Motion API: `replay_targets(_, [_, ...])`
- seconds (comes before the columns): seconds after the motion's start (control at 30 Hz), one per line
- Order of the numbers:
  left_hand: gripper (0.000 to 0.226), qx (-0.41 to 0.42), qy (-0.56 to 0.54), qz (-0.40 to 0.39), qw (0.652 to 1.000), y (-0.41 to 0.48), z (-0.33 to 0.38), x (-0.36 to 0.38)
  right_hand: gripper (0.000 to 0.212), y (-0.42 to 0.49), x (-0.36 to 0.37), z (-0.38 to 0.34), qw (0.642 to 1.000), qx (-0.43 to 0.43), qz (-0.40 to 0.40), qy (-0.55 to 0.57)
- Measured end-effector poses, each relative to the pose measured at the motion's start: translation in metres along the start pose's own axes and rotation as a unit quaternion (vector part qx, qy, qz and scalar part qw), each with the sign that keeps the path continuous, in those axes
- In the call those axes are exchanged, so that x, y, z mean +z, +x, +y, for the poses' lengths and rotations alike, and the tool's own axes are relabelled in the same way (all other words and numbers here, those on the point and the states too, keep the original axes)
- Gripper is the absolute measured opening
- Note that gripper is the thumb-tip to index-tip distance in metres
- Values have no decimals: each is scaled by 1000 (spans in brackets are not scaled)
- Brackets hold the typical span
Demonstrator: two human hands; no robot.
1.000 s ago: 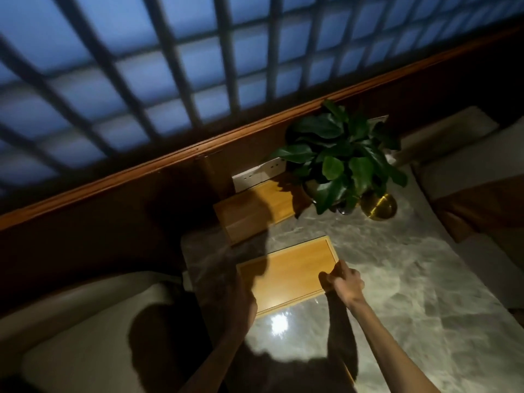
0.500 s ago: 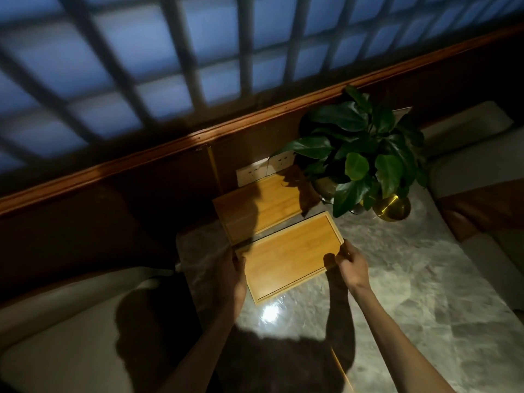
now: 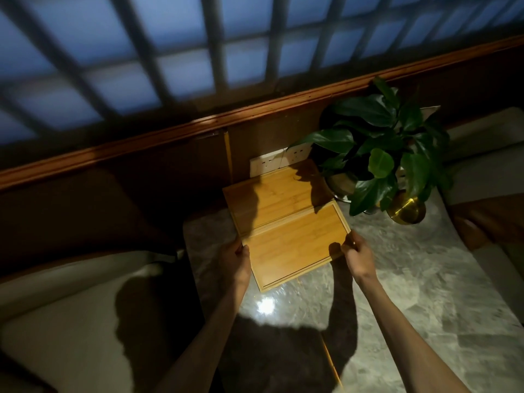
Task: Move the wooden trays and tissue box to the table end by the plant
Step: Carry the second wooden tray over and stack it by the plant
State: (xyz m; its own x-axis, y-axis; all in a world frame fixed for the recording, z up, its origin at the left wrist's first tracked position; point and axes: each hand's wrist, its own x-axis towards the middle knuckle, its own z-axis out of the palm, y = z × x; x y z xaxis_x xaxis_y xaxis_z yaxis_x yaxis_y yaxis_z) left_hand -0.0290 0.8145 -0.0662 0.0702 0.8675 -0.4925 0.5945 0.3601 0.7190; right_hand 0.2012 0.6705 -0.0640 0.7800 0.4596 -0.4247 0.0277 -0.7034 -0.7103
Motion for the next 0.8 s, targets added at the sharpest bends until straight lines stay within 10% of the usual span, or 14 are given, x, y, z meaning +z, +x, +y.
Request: replay_targets(0.8, [23, 23, -90, 5, 996, 10, -15, 7, 35, 3, -1, 0, 1000, 3, -10, -5])
